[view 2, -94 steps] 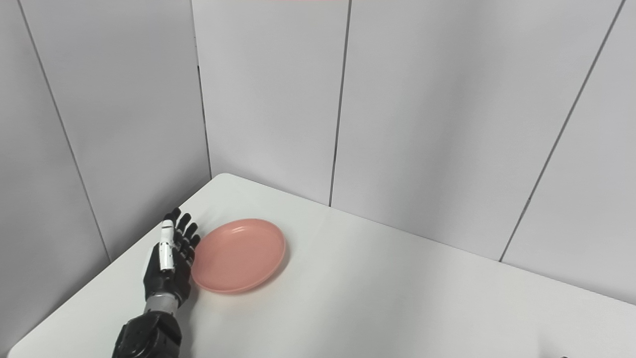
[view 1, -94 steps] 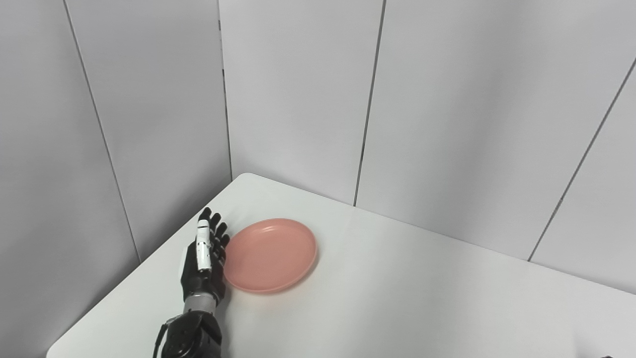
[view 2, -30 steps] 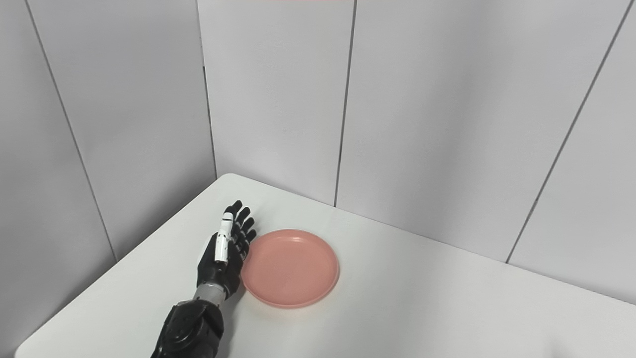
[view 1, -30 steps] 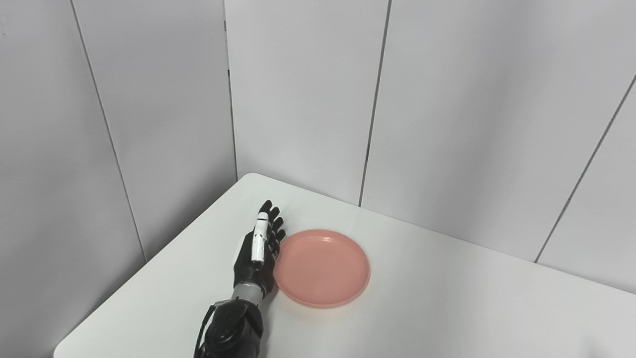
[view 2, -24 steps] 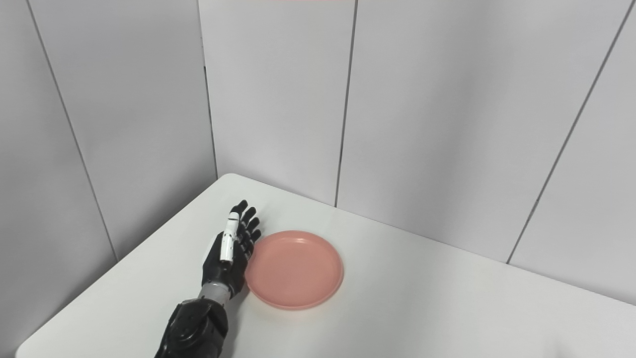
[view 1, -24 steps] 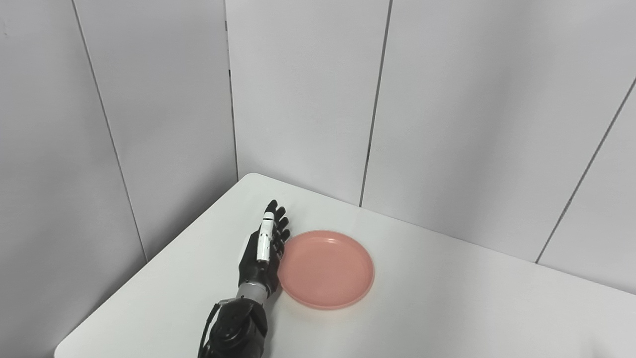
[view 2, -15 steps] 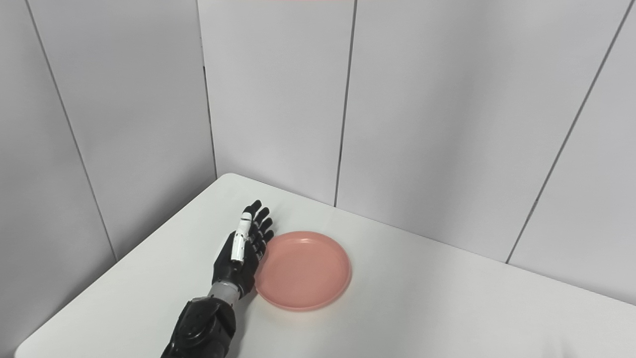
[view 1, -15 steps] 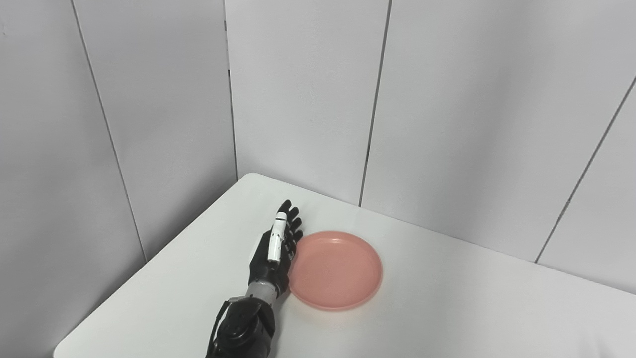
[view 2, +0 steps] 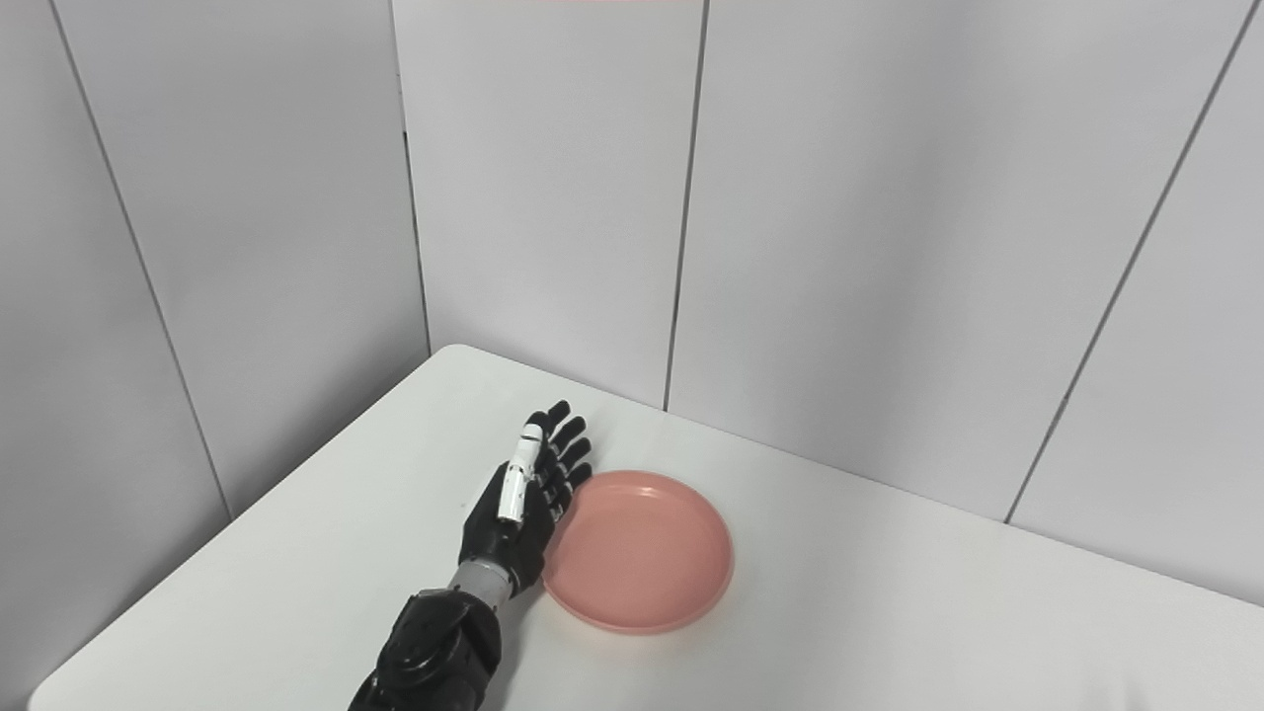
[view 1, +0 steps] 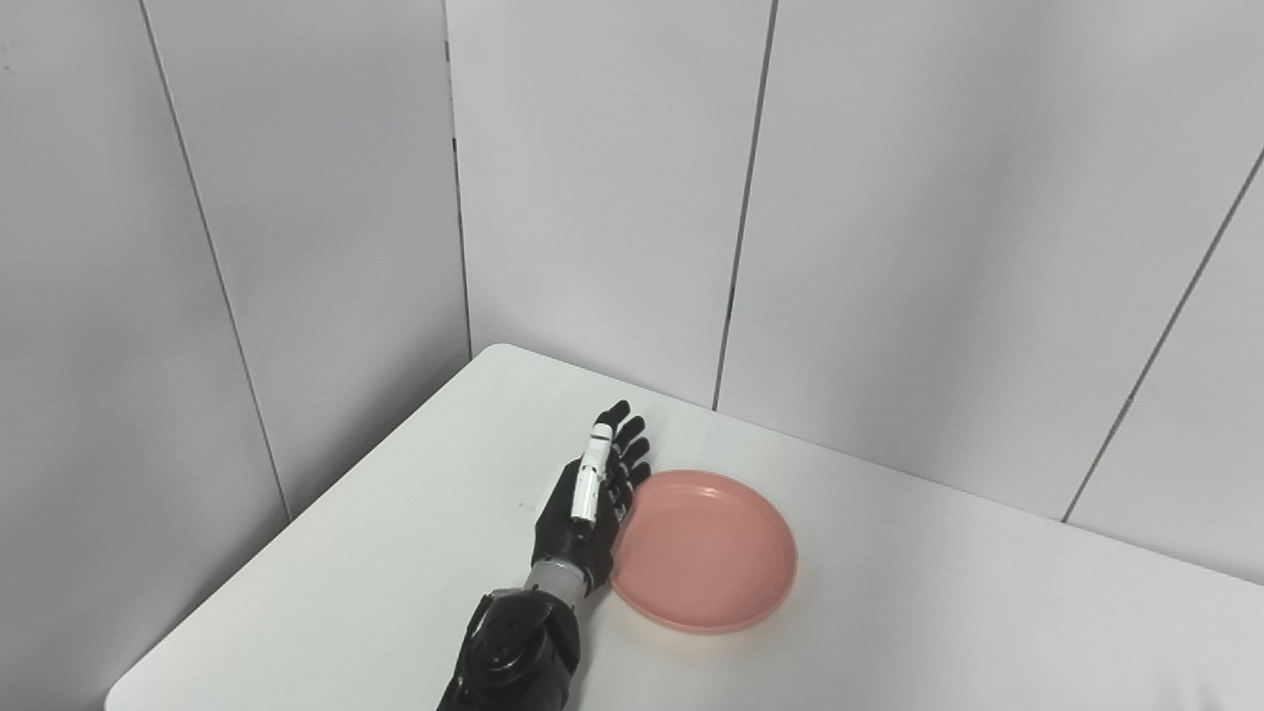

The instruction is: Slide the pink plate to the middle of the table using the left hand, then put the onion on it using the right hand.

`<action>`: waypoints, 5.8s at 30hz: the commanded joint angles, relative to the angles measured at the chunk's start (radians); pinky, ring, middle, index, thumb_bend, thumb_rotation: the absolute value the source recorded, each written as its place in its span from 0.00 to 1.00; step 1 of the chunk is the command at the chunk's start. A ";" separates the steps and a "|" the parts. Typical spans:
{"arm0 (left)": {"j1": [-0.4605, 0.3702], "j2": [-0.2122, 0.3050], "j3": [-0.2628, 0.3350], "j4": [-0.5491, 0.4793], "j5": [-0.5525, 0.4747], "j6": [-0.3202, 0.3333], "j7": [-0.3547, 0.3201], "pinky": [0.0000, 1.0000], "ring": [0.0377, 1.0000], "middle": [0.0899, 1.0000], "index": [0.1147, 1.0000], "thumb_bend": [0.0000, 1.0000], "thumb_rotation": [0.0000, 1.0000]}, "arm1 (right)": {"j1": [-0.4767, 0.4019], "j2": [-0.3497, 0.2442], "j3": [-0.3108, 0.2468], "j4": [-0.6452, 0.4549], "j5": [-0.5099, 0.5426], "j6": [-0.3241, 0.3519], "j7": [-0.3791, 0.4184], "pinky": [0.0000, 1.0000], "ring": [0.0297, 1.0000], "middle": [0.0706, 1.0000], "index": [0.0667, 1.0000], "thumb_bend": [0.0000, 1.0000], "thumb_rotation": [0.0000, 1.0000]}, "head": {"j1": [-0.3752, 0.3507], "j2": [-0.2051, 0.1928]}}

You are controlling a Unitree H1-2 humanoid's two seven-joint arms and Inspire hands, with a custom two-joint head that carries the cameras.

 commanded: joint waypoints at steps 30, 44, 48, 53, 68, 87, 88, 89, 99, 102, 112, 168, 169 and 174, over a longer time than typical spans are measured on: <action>-0.052 -0.043 -0.085 -0.071 0.026 0.059 -0.063 0.94 0.96 0.96 0.94 0.44 1.00 | 0.024 0.050 0.035 -0.071 -0.034 0.029 -0.027 1.00 1.00 1.00 1.00 0.24 1.00 | -0.112 0.026; -0.040 -0.017 -0.071 -0.140 0.031 0.058 -0.077 0.93 0.94 0.95 0.93 0.46 1.00 | 0.032 0.056 0.047 -0.109 -0.032 0.044 -0.021 1.00 1.00 1.00 1.00 0.18 1.00 | -0.131 0.039; -0.036 -0.007 -0.052 -0.133 0.030 0.042 -0.078 0.92 0.93 0.94 0.92 0.47 1.00 | 0.035 0.057 0.049 -0.113 -0.032 0.039 -0.022 1.00 1.00 1.00 1.00 0.16 1.00 | -0.134 0.041; -0.032 0.005 -0.027 -0.120 0.034 0.015 -0.087 0.93 0.94 0.94 0.92 0.47 1.00 | 0.036 0.056 0.053 -0.126 -0.038 0.053 -0.025 1.00 1.00 1.00 1.00 0.15 1.00 | -0.137 0.045; -0.016 0.068 0.037 -0.028 0.084 -0.071 -0.079 0.98 0.97 0.96 0.94 0.45 1.00 | 0.038 0.077 0.049 -0.161 -0.051 0.093 -0.047 1.00 1.00 1.00 1.00 0.12 1.00 | -0.144 0.046; -0.041 0.065 0.050 0.102 0.080 -0.067 -0.081 0.95 0.94 0.94 0.91 0.43 1.00 | 0.043 0.075 0.047 -0.173 -0.041 0.102 -0.042 1.00 1.00 1.00 1.00 0.14 1.00 | -0.154 0.071; -0.043 0.061 0.047 0.109 0.076 -0.065 -0.087 0.95 0.94 0.94 0.91 0.44 1.00 | 0.043 0.076 0.047 -0.173 -0.039 0.100 -0.042 1.00 1.00 1.00 1.00 0.14 1.00 | -0.157 0.072; -0.045 0.058 0.045 0.112 0.073 -0.063 -0.090 0.95 0.94 0.94 0.91 0.44 1.00 | 0.043 0.075 0.049 -0.172 -0.040 0.096 -0.040 1.00 1.00 1.00 1.00 0.14 1.00 | -0.159 0.074; -0.043 0.033 -0.001 0.098 0.069 -0.031 -0.105 0.92 0.92 0.92 0.90 0.43 1.00 | 0.044 0.073 0.058 -0.165 -0.054 0.081 -0.036 1.00 1.00 1.00 1.00 0.15 1.00 | -0.175 0.081; -0.043 0.024 -0.019 0.086 0.068 -0.018 -0.108 0.92 0.93 0.93 0.90 0.43 1.00 | 0.043 0.073 0.060 -0.169 -0.051 0.088 -0.034 1.00 1.00 1.00 1.00 0.16 1.00 | -0.178 0.082; -0.046 -0.004 -0.059 0.039 0.067 0.043 -0.103 0.92 0.94 0.94 0.91 0.44 1.00 | 0.046 0.081 0.059 -0.171 -0.053 0.092 -0.042 1.00 1.00 1.00 1.00 0.16 1.00 | -0.192 0.086; -0.071 -0.129 -0.167 -0.102 0.130 0.256 -0.075 0.94 0.95 0.96 0.94 0.45 1.00 | 0.057 0.183 0.109 -0.147 -0.181 0.035 -0.098 1.00 0.98 0.99 0.98 0.24 1.00 | -0.468 0.162; -0.069 -0.127 -0.167 -0.105 0.129 0.258 -0.078 0.94 0.95 0.96 0.94 0.45 1.00 | 0.058 0.185 0.112 -0.147 -0.184 0.032 -0.100 1.00 0.98 0.99 0.98 0.24 1.00 | -0.476 0.164; -0.063 -0.131 -0.168 -0.108 0.126 0.264 -0.089 0.93 0.95 0.95 0.93 0.45 1.00 | 0.059 0.191 0.120 -0.145 -0.195 0.038 -0.105 1.00 0.98 0.98 0.98 0.28 1.00 | -0.517 0.177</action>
